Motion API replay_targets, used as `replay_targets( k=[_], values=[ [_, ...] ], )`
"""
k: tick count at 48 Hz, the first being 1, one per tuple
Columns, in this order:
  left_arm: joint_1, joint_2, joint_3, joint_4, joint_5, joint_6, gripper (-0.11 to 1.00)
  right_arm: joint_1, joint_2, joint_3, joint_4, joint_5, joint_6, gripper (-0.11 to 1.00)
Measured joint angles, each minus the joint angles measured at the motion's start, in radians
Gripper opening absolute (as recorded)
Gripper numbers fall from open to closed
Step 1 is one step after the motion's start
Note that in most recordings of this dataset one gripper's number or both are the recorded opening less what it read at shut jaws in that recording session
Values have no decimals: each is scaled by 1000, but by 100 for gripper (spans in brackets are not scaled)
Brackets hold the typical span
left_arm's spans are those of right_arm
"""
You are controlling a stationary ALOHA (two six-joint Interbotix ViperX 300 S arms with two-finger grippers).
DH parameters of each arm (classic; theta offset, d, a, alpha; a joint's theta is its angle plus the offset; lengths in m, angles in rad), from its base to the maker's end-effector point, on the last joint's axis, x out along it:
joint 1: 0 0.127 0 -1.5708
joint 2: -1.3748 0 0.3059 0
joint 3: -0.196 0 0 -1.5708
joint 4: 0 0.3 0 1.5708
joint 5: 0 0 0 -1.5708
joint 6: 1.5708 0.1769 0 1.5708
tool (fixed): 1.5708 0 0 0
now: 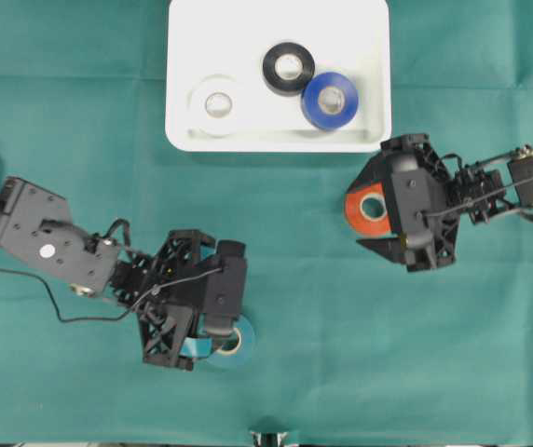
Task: Put the tape alternately from left to right into the white case.
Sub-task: 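Move the left gripper down over the teal roll and grip its hole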
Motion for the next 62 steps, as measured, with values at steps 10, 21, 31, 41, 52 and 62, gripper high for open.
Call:
replay_targets(
  k=[10, 21, 31, 41, 52, 62],
  values=[
    [-2, 49, -21, 0, 0, -2, 93, 0, 0, 8, 0, 2, 0, 76],
    [2, 84, -31, 0, 0, 0, 93, 0, 0, 11, 0, -5, 0, 76],
    [8, 98, -32, 0, 0, 8, 93, 0, 0, 15, 0, -20, 0, 76],
    [8, 98, -34, 0, 0, 9, 85, 0, 0, 18, 0, -21, 0, 76],
    [8, 98, -34, 2, 0, 12, 25, 0, 0, 18, 0, -29, 0, 76],
    [8, 98, -35, 0, 0, 9, 24, 0, 0, 18, 0, -29, 0, 76]
  ],
)
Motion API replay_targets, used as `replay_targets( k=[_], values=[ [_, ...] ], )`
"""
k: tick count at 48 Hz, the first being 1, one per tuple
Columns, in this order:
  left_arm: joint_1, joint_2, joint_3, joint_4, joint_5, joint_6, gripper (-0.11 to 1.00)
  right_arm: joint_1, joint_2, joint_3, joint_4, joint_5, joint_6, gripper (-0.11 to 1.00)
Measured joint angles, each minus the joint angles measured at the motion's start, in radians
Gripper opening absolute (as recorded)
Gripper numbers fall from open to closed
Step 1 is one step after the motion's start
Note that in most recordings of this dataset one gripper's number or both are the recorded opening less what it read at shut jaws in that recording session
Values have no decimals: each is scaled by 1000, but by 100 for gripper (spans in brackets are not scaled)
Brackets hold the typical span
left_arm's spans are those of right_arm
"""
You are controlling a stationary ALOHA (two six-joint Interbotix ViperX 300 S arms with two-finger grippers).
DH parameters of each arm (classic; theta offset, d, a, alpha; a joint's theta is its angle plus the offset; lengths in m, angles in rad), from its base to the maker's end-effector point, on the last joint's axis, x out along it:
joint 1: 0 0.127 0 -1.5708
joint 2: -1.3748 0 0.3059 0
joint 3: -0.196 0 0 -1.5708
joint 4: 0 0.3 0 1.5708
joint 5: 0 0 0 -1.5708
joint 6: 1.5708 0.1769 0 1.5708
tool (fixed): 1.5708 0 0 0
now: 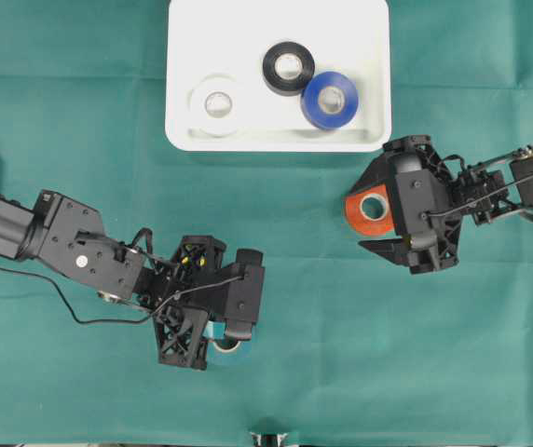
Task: Put the tape alternately from left to right into the white case.
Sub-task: 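Move the left gripper down over the teal roll and grip its hole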
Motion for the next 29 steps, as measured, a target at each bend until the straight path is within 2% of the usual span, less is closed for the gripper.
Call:
replay_targets(
  k=[15, 29],
  values=[
    [2, -14, 0, 2, 0, -3, 24, 0, 0, 0, -2, -2, 0, 76],
    [-6, -92, -12, 2, 0, 0, 24, 0, 0, 0, 0, -2, 0, 76]
  ],
)
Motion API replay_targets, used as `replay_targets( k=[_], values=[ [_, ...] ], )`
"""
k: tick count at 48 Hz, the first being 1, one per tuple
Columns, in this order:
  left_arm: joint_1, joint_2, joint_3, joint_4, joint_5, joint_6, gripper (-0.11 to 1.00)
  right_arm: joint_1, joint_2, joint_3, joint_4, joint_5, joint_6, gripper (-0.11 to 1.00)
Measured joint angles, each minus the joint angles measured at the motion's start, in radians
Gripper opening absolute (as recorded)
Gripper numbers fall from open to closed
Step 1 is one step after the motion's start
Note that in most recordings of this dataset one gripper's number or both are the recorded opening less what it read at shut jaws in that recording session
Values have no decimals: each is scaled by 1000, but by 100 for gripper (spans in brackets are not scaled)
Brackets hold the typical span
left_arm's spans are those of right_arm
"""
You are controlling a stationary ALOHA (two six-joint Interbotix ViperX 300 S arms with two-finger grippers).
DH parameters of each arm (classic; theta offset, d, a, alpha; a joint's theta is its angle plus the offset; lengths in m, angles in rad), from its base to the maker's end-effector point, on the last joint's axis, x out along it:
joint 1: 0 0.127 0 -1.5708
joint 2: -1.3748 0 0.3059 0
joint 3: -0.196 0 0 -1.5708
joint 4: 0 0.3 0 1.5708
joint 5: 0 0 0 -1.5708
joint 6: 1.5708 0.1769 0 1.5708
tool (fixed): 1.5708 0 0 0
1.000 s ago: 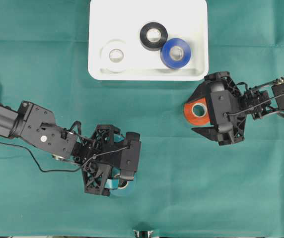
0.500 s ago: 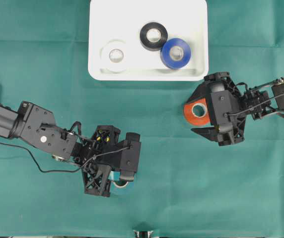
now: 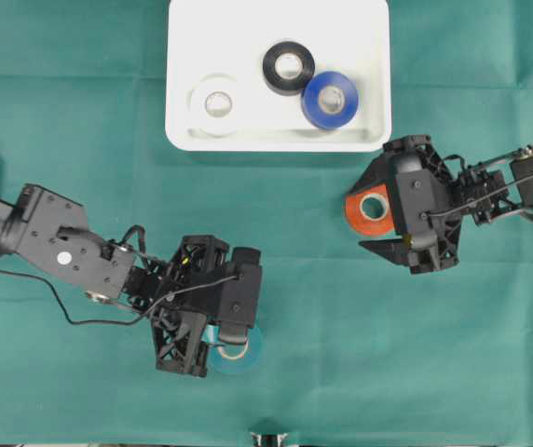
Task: Put the tape alternately from left to right into the white case.
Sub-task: 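Carry the teal roll up into the white tray with the left gripper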
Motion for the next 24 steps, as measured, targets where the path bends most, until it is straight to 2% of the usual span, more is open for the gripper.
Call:
replay_targets(
  k=[12, 24],
  values=[
    [6, -21, -2, 0, 2, 5, 24, 0, 0, 3, 0, 0, 0, 76],
    [97, -48, -2, 0, 28, 71, 24, 0, 0, 3, 0, 0, 0, 76]
  ],
)
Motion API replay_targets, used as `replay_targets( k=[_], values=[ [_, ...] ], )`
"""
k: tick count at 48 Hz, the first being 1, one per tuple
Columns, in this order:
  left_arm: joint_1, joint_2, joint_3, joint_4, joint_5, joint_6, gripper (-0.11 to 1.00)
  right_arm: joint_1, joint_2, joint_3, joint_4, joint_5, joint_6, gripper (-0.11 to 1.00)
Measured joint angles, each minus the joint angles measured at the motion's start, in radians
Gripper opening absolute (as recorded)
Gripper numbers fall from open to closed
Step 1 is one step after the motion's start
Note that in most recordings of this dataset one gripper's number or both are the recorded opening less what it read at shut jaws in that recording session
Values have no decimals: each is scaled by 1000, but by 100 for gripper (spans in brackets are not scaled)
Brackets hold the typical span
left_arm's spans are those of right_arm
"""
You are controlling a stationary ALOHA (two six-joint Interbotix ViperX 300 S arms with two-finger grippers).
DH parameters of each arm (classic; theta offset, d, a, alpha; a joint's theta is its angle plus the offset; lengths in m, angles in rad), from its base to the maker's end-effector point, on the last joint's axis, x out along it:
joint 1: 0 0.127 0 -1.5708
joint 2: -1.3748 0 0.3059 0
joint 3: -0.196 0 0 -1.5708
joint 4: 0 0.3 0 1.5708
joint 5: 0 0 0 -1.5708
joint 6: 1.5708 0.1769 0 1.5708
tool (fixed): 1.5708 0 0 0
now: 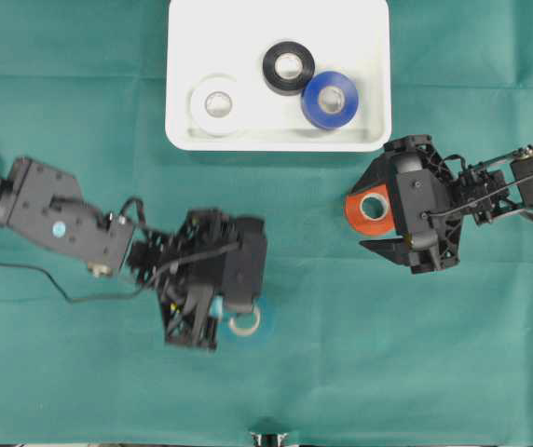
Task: Put the tape alternately from left to right into the white case.
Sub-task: 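Carry the teal roll up into the white tray with the left gripper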
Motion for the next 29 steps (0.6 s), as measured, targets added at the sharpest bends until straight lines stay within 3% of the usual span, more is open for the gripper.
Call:
replay_targets(
  k=[29],
  values=[
    [284, -26, 8, 2, 37, 291, 24, 0, 0, 0, 0, -18, 0, 76]
  ],
)
